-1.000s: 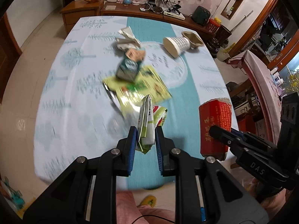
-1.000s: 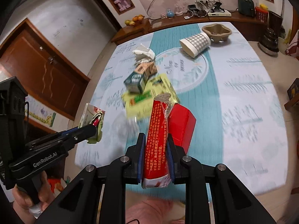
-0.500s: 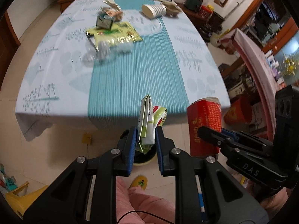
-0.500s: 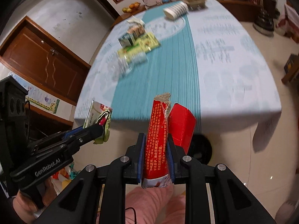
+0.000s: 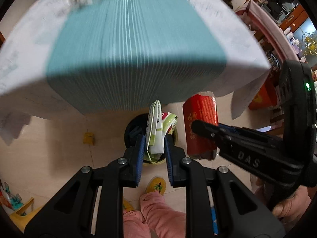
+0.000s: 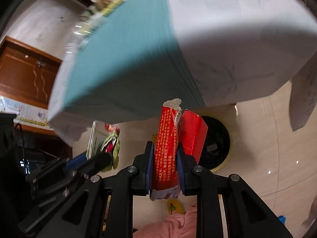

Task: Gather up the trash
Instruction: 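Carry the green-white wrapper and red packet with both tools over the bin, then open the left tool over the bin while the right tool releases the red packet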

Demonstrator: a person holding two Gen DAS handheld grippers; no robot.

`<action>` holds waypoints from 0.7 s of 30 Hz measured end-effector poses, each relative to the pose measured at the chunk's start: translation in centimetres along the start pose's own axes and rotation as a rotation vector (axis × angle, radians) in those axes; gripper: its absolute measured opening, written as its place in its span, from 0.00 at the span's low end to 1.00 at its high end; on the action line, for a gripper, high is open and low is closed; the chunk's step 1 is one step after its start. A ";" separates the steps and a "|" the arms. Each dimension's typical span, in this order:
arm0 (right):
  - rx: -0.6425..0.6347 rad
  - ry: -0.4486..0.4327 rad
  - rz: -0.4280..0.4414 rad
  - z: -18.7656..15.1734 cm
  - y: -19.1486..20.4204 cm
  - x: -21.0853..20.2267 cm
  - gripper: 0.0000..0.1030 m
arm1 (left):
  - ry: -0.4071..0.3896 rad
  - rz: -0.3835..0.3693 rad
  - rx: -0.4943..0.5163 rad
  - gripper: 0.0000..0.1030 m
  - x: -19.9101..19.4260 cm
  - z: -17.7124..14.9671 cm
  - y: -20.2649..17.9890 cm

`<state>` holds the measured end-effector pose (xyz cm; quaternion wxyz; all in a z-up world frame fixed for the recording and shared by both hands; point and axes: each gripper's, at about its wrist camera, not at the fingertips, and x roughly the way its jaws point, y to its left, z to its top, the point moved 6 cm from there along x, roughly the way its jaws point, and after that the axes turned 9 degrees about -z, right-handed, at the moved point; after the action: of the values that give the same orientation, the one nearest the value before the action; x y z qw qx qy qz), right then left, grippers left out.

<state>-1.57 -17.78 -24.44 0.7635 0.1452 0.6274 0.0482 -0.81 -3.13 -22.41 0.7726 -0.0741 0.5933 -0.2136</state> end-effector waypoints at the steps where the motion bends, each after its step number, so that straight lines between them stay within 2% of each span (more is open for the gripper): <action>1: 0.010 0.003 -0.004 -0.2 -0.6 1.8 0.21 | 0.004 -0.005 -0.005 0.17 1.3 -0.3 0.4; 5: 0.030 0.027 -0.021 -1.1 -3.0 8.3 0.21 | 0.017 -0.016 -0.030 0.17 7.1 -1.3 2.7; 11: 0.063 0.059 -0.035 -2.5 -5.3 16.1 0.22 | 0.007 -0.023 -0.033 0.20 13.7 -1.7 5.0; 13: 0.067 0.067 -0.040 -3.1 -5.6 17.9 0.23 | 0.001 -0.015 -0.036 0.24 15.5 -1.8 5.8; 17: 0.081 0.061 -0.035 -4.0 -5.7 20.3 0.37 | -0.007 0.000 -0.037 0.41 17.5 -2.1 6.8; 19: 0.088 0.051 -0.031 -4.0 -5.9 20.8 0.42 | 0.005 0.017 -0.035 0.57 18.5 -2.4 7.4; 21: 0.097 0.041 -0.035 -3.9 -6.3 20.7 0.47 | 0.001 0.028 -0.041 0.65 18.9 -2.6 7.9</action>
<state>-1.75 -17.86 -46.46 0.7433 0.1700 0.6470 0.0076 2.51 -3.57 -42.82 0.7736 -0.0814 0.5989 -0.1906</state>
